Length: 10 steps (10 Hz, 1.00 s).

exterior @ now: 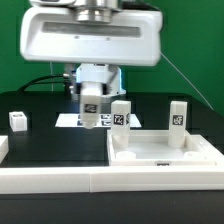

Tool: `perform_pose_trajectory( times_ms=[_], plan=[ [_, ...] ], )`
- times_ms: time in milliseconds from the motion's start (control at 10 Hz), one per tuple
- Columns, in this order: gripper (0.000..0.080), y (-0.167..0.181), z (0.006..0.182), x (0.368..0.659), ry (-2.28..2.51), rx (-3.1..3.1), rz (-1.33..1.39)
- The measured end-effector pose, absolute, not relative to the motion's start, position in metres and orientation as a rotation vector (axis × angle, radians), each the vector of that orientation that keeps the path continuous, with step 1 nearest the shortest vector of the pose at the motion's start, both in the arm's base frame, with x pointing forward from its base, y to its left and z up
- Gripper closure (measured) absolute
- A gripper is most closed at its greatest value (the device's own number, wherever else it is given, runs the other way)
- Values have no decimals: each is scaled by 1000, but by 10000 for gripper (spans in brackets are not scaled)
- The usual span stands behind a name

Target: Assemble square table

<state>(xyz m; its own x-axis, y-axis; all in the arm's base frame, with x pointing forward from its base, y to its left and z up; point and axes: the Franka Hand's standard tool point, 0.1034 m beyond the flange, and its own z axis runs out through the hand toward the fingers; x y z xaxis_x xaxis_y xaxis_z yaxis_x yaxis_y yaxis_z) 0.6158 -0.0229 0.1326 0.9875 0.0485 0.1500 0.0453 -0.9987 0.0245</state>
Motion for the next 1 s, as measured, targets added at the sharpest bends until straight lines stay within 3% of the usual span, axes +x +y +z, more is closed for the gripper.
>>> perform_pose_trajectory(
  times_ms=[200,600,1000],
  plan=[
    [509,0,139,623,9,3118,226],
    [509,-3,136,625,8,3109,267],
    [509,40,149,650,52,3059,655]
  ],
)
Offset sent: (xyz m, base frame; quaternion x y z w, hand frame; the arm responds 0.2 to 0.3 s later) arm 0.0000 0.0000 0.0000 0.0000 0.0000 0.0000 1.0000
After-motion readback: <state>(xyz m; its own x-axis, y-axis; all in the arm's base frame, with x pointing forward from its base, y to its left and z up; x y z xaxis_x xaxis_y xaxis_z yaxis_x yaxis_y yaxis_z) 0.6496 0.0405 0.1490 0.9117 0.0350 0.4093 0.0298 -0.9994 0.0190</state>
